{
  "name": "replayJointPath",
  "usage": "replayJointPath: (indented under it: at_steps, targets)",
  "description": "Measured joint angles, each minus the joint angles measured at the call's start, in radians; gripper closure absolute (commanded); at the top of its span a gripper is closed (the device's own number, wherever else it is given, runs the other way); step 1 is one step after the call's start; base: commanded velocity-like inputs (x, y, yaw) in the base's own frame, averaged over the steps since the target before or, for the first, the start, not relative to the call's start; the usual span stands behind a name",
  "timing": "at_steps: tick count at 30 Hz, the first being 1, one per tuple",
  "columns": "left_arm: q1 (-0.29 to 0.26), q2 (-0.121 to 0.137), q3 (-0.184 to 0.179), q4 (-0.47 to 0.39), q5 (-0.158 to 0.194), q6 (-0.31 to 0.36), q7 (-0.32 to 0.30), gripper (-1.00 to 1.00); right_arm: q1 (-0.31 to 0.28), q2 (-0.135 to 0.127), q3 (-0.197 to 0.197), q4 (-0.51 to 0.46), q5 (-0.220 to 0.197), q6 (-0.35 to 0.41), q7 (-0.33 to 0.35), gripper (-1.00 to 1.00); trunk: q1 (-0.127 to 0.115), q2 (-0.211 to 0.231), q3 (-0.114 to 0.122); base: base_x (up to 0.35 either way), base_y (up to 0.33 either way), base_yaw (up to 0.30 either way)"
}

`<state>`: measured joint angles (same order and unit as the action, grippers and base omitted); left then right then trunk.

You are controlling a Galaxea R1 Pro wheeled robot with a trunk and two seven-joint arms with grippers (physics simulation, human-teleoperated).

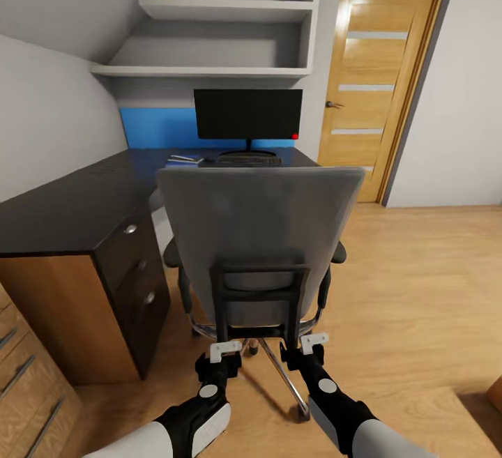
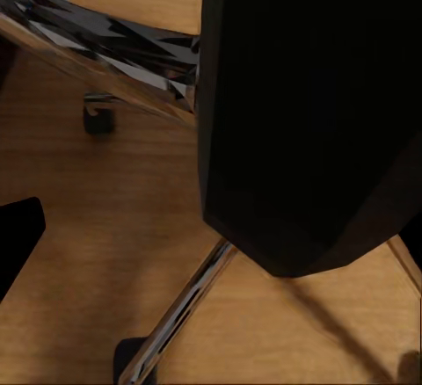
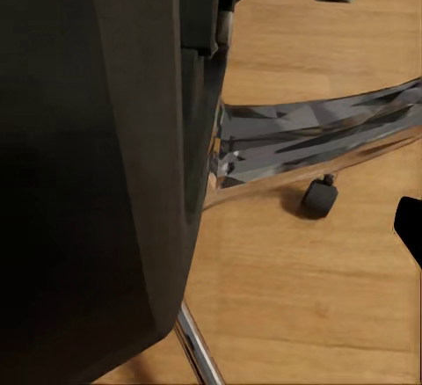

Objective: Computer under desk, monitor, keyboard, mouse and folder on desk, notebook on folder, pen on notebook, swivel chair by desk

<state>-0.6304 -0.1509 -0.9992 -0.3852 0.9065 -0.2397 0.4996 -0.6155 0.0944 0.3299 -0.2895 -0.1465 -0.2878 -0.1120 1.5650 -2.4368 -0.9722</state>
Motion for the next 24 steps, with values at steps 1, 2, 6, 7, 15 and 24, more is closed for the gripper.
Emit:
replayJointPath:
  at_steps: [1,2,6,7,15,24]
  targets:
    - [0.0,0.0,0.0,0.0,0.0,0.0,0.0,-1.0,0.0,0.0,0.0,0.0,-0.001,0.0,0.0,-1.0,0.0,0.0,0.0,0.321,-0.149,0.0]
    - [0.0,0.0,0.0,0.0,0.0,0.0,0.0,-1.0,0.0,0.0,0.0,0.0,-0.001,0.0,0.0,-1.0,0.0,0.0,0.0,0.32,-0.149,0.0]
    - [0.0,0.0,0.0,0.0,0.0,0.0,0.0,-1.0,0.0,0.0,0.001,0.0,-0.001,0.0,0.0,-1.0,0.0,0.0,0.0,0.32,-0.149,0.0]
    - [0.0,0.0,0.0,0.0,0.0,0.0,0.0,-1.0,0.0,0.0,0.001,0.0,-0.001,0.0,0.0,-1.0,0.0,0.0,0.0,0.32,-0.149,0.0]
    - [0.0,0.001,-0.002,0.0,-0.001,0.003,0.001,-1.0,0.0,0.0,0.003,0.001,-0.001,0.0,0.0,-1.0,0.0,0.0,0.0,0.32,-0.149,0.027]
    - [0.0,0.002,0.0,0.0,0.007,0.002,0.002,-1.0,0.0,0.001,-0.009,0.002,-0.006,-0.002,-0.001,-1.0,0.0,0.0,0.0,0.32,-0.149,0.226]
